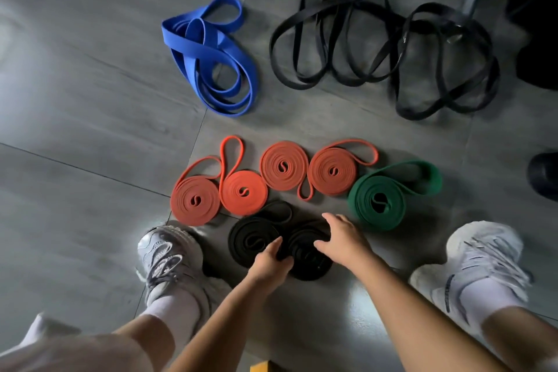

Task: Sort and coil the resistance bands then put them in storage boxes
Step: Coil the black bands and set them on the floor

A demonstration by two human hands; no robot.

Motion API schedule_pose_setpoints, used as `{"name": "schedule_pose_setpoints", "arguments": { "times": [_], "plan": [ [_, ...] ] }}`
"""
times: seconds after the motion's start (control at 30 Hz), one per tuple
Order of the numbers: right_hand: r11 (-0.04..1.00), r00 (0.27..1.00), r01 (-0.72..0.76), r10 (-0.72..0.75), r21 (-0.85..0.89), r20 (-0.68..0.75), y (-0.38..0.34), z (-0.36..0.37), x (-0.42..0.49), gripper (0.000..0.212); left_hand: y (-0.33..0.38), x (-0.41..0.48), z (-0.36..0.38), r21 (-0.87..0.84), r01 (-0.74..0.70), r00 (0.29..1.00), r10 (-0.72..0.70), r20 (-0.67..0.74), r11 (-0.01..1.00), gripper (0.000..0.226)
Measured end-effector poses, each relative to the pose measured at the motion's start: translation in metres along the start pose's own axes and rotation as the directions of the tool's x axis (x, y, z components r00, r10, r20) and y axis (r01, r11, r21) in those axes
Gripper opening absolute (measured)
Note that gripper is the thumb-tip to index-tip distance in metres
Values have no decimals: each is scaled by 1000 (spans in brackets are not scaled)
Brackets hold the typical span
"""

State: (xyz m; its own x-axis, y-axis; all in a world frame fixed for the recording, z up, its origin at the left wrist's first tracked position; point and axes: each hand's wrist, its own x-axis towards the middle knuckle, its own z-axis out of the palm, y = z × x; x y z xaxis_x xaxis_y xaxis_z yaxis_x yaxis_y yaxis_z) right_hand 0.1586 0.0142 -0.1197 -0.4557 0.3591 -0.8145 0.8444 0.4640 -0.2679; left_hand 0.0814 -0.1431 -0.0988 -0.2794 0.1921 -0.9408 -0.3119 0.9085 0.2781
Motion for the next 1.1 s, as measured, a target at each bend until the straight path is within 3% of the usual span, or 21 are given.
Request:
{"name": "schedule_pose_setpoints", "arguments": {
  "times": [0.2,0.37,0.5,0.63,0.73,0.83,0.93,1.0,1.1],
  "plan": [
    [993,997,47,-40,107,-62,8,-30,-10,60,26,-7,-26,-28,27,999,-28,-42,999,55],
    [984,979,83,-51,158,-197,14,-80,-10,54,63,-15,-38,73,-97,990,103,-91,993,40],
    [995,962,40,-14,88,-274,30,-134,5,53,114,-6,-36,120,-189,973,202,-111,975,13],
    [997,929,7,23,79,-369,54,-185,34,56,193,29,-39,288,-282,922,341,-184,915,16],
    [996,913,-68,88,63,-398,67,-208,67,54,245,59,-35,276,-356,904,404,-142,893,39],
    [992,890,-122,90,-43,-447,74,-219,103,46,276,85,-27,274,-397,890,440,-119,876,43],
    [999,930,-45,42,1,-365,78,-219,134,67,287,106,-20,259,-391,898,428,-104,883,45],
    [997,946,-80,81,14,-314,78,-214,143,73,285,112,-18,279,-375,905,414,-99,884,46],
    [970,899,-140,40,-199,-437,75,-211,136,51,275,105,-18,318,-357,912,402,-86,878,48]
  ]
}}
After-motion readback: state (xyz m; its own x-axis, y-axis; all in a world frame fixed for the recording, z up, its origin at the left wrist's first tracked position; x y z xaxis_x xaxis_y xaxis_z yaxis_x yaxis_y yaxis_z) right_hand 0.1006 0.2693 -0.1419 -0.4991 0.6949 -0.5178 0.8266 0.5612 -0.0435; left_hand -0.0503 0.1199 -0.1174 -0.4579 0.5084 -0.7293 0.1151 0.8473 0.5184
